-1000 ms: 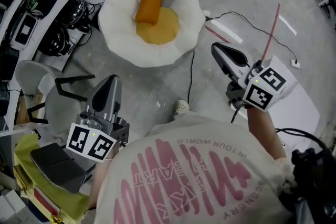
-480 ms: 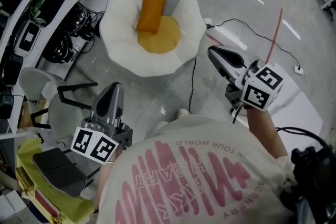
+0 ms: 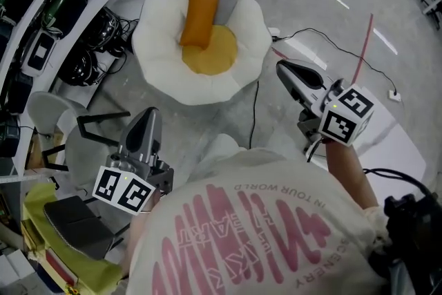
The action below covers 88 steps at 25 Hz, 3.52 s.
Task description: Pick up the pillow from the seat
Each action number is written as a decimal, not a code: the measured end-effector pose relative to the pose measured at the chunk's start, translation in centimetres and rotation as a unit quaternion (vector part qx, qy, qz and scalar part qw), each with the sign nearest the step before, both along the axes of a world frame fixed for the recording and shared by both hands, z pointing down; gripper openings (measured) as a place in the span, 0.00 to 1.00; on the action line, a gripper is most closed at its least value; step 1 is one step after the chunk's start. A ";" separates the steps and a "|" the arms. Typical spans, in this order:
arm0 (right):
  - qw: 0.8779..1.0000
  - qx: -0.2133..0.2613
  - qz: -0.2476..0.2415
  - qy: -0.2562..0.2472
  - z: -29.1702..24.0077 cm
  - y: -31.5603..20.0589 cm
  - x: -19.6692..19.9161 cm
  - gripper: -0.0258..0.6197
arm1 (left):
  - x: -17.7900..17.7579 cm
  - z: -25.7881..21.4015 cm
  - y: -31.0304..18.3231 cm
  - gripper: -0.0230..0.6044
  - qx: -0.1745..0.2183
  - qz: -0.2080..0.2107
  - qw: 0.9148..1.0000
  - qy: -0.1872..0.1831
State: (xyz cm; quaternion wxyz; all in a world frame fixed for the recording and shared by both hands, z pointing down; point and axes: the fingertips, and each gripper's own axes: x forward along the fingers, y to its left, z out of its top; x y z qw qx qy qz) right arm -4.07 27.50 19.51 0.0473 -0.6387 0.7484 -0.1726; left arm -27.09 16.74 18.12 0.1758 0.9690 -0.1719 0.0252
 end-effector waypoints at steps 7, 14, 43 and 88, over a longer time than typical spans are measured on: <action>1.000 0.012 0.012 -0.016 -0.5 -0.5 1.5 0.05 | 0.5 -1.2 -1.1 0.06 0.016 -0.007 1.000 -0.001; 1.000 0.014 0.016 -0.012 -0.4 -2.4 2.9 0.05 | 1.7 -0.8 -3.4 0.05 0.016 -0.008 1.000 -0.004; 0.999 0.000 -0.023 0.047 -2.6 -25.7 13.9 0.05 | 12.5 -0.9 -26.0 0.06 0.022 -0.031 0.999 0.021; 0.925 -0.233 -0.298 -0.027 27.1 -51.4 36.5 0.16 | 29.8 24.4 -34.2 0.06 -0.175 -0.385 0.904 0.070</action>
